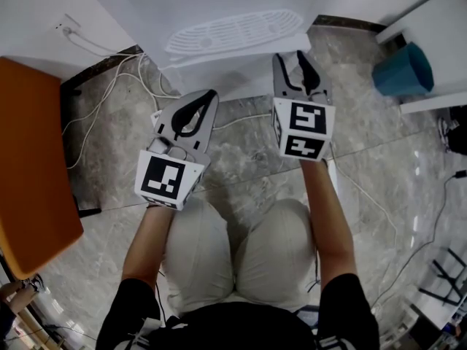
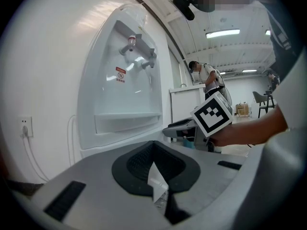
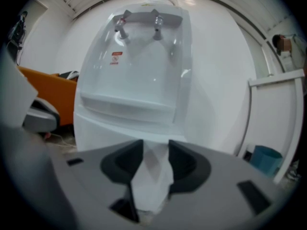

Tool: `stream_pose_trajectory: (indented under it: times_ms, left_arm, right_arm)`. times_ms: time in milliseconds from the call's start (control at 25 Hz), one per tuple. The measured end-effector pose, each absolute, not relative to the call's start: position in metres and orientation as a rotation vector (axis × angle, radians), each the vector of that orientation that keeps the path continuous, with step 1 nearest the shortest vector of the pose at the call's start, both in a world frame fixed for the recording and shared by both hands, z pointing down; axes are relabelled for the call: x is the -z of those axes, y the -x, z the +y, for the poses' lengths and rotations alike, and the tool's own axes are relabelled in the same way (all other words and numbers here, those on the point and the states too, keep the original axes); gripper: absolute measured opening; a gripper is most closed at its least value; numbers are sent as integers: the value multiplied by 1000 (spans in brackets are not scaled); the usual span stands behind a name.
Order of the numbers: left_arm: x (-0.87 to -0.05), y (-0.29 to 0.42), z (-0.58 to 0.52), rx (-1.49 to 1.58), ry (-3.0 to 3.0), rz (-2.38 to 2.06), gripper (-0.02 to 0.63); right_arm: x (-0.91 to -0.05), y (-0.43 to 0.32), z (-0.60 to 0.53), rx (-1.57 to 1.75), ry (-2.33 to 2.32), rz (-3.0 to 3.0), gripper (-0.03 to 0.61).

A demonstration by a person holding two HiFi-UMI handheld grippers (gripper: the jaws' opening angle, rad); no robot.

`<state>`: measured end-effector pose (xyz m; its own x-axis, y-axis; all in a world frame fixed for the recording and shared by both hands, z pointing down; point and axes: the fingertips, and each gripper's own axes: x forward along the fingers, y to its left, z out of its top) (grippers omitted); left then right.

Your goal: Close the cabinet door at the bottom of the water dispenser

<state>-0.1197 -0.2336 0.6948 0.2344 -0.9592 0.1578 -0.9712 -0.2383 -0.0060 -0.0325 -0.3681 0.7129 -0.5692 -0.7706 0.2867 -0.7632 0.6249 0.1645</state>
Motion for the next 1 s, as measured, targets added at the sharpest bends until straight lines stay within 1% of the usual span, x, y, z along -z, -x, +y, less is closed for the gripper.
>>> stream_pose_trajectory:
  times_ms: [160,240,360,600,1000]
  left_arm:
    - [-697,122,-235,-196,-2385,-1881,11]
    - [-698,123,-235,-194,-2379,-1882,11]
    - [-698,123,-235,-201,-2377,-1883,11]
    - [-702,123,-235,-208,-2367,-1882,11]
    - [-704,128,-236,-196,-2369,-1877,11]
  right_arm:
    - [-713,35,-373,32,-1242,-2511,165]
    - [-717,34,-376,41,-1252,-2491,96]
    - [-717,38,-379,61,-1256,-2494,79]
    - [-718,45,-387,58,-1244,-2510,64]
    - [-724,47,-392,42,-1207,-2516,64]
